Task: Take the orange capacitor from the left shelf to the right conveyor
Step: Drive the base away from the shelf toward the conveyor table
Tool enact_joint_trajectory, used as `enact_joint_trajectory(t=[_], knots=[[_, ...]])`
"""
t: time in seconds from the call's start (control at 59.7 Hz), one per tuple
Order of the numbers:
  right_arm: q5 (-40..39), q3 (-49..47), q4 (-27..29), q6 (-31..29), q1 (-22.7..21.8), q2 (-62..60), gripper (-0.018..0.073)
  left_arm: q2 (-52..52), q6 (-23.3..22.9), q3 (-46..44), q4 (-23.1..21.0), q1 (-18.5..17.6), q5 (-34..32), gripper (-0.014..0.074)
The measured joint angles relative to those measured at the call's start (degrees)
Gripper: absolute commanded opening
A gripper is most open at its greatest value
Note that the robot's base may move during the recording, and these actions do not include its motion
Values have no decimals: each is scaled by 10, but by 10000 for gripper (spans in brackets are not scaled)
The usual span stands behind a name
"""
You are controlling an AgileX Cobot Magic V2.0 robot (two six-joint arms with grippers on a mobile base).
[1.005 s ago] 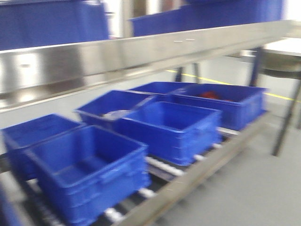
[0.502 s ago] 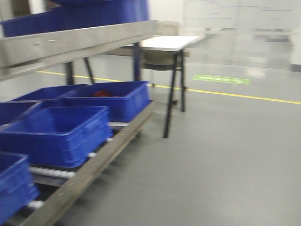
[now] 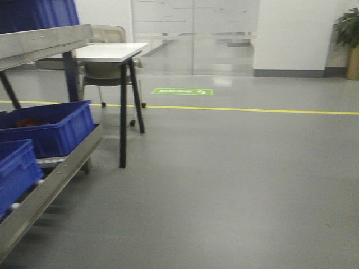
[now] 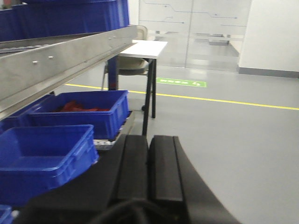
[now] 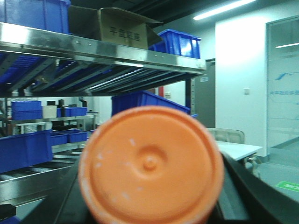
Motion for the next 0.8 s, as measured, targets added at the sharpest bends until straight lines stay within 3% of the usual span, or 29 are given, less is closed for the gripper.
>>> enact_joint_trajectory(t=[0.804], knots=[[0, 0, 0, 0, 0, 0, 52, 0, 0, 0, 0, 0, 0, -126]])
